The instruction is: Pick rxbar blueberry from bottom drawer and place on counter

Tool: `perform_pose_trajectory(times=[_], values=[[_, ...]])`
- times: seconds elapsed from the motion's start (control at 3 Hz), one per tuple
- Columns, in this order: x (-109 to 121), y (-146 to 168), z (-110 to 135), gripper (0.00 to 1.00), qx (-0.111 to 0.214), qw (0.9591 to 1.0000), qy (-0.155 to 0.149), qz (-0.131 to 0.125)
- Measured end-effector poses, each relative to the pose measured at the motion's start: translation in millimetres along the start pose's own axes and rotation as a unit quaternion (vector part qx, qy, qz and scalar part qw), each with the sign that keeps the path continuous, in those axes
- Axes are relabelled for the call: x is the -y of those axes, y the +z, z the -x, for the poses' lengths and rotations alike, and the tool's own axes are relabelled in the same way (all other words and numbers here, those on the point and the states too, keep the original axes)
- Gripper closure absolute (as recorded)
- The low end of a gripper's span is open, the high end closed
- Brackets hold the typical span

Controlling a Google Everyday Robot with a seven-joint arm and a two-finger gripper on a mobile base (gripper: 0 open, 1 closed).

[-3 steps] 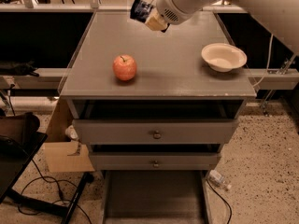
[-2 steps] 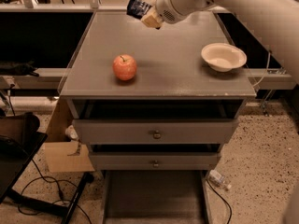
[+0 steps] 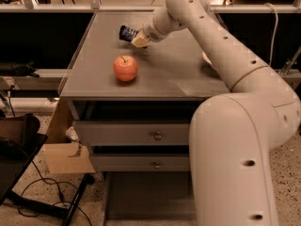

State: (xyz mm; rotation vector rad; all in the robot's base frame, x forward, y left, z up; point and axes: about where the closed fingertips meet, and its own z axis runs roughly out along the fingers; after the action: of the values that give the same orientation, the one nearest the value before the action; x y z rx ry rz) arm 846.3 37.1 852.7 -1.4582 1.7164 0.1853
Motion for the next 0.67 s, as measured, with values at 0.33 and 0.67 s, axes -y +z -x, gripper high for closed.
perform_pose_trajectory(times=[0.33, 0.67], values=[[10.8, 1.7, -2.2, 0.81, 0.004, 1.0000, 0.003, -0.008], [9.4, 1.8, -1.6, 0.58, 0.004, 1.0000, 0.003, -0.007]])
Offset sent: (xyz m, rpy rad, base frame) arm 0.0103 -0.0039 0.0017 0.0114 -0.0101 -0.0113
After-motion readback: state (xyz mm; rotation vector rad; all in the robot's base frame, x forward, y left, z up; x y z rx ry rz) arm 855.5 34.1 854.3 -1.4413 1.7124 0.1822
